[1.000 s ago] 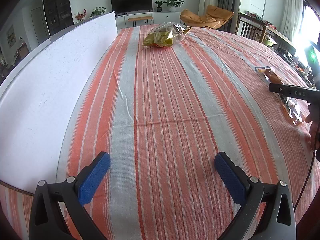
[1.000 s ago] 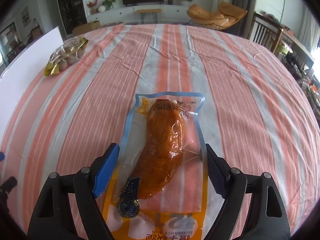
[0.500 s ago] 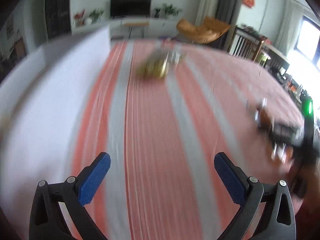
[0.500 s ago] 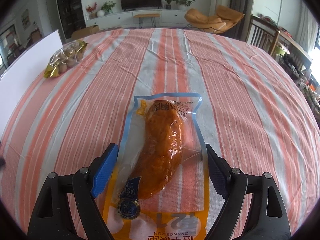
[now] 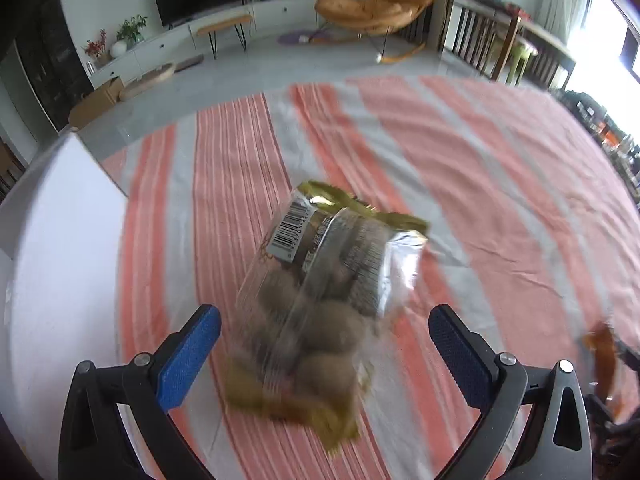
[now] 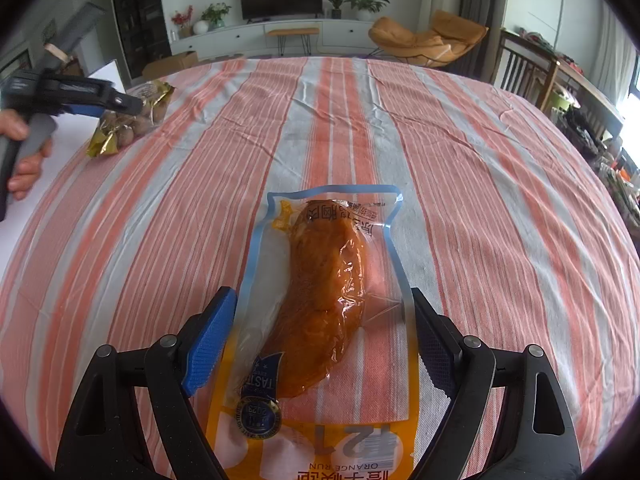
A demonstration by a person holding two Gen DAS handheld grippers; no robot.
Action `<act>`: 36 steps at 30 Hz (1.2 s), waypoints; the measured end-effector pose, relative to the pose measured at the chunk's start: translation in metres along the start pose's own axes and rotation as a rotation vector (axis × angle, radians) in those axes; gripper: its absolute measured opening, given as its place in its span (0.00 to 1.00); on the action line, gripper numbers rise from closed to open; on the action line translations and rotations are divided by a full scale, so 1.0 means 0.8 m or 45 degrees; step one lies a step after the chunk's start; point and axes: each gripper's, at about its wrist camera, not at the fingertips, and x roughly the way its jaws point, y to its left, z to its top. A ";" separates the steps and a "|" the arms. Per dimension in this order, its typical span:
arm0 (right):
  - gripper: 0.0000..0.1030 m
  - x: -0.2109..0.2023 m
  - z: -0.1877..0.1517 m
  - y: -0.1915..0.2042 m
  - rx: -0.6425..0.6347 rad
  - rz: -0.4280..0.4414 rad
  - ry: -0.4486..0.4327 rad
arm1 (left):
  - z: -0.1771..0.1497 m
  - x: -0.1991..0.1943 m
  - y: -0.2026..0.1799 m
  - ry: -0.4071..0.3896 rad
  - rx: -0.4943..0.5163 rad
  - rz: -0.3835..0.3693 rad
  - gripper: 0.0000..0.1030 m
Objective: Organize snacks
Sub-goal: 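Grasp the gold-labelled egg bag with the left gripper while the right gripper lifts the orange pack, then carry both packs over the white box and open both grippers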
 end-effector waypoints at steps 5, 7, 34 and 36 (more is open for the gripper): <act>0.84 -0.002 -0.002 -0.001 0.001 0.000 0.000 | -0.015 0.001 0.005 -0.025 -0.046 0.069 0.60; 0.80 -0.003 -0.002 -0.003 0.013 -0.001 -0.007 | -0.035 -0.017 0.006 -0.053 -0.091 0.081 0.59; 0.85 0.013 0.019 -0.003 0.031 -0.048 0.182 | -0.200 -0.253 0.003 -0.313 -0.213 0.244 0.60; 0.89 0.016 0.020 -0.010 0.058 -0.021 0.179 | -0.200 -0.254 0.000 -0.314 -0.217 0.245 0.60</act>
